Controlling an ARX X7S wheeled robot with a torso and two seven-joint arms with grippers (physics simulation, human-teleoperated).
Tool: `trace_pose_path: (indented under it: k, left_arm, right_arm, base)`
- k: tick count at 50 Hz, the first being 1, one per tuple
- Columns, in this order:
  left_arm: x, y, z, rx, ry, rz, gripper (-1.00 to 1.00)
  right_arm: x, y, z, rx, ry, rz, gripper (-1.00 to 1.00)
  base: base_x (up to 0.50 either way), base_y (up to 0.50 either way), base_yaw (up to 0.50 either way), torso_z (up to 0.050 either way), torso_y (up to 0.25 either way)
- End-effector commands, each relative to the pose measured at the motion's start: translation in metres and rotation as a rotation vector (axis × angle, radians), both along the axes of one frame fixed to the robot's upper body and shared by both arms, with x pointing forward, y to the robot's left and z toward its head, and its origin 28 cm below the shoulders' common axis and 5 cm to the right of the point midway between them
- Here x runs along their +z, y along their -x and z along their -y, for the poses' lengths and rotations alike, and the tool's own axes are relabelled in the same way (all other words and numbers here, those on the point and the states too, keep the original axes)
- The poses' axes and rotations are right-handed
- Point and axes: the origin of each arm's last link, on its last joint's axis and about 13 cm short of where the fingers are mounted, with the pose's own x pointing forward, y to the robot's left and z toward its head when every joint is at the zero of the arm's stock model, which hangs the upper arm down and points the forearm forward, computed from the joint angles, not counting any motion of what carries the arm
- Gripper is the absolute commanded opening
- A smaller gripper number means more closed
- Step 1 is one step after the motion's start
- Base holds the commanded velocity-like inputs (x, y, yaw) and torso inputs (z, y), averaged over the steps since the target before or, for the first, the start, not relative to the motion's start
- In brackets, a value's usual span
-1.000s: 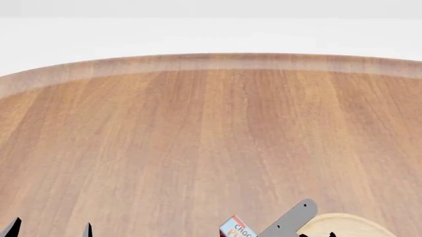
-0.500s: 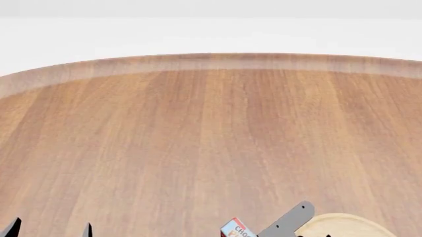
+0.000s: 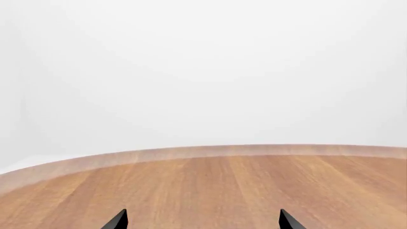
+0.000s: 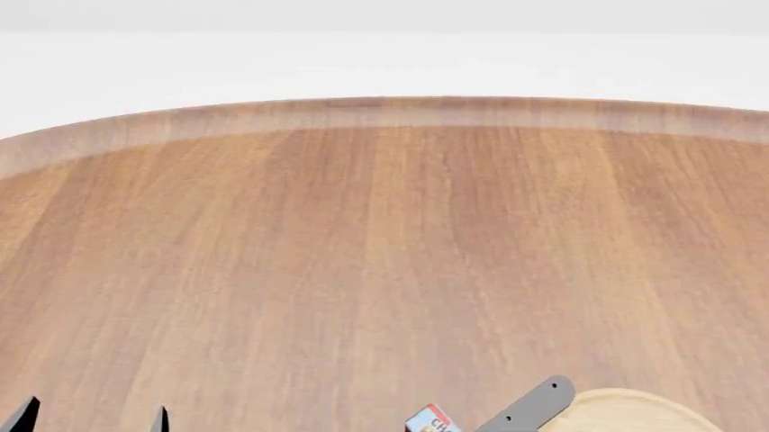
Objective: Put the chocolate pudding to the left of the plate.
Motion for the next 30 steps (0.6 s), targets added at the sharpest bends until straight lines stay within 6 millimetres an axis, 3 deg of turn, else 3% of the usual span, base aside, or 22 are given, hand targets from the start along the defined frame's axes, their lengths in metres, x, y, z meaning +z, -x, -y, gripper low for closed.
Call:
trace_pose_path:
  k: [1, 25, 26, 30]
  left_arm:
    - [-0.0003, 0.0001, -0.0002, 0.0, 0.0, 0.0, 1.0]
    - [-0.0001, 0.0005, 0.0002, -0.005, -0.001, -0.001, 1.0]
    - [-0.0002, 0.0005, 0.0004, -0.005, -0.002, -0.001, 1.0]
    - [0.0, 0.0004, 0.0002, -0.004, -0.001, 0.0, 1.0]
  right_arm:
    - [-0.0079, -0.0005, 0.0009, 0.007, 0.016, -0.007, -1.0]
    - [-0.0143, 0.0009, 0.0013, 0.0, 0.006, -0.021, -1.0]
    - [-0.0152, 0.0008, 0.0017, 0.0, 0.008, -0.021, 1.0]
    - [-0.0146, 0.0031, 0.0005, 0.018, 0.009, -0.022, 1.0]
  base:
    - [0.0, 0.0, 0.0, 0.0, 0.0]
    - [0.0, 0.0, 0.0, 0.0, 0.0]
    - [0.0, 0.0, 0.0, 0.0, 0.0]
    - [0.0, 0.0, 0.0, 0.0, 0.0]
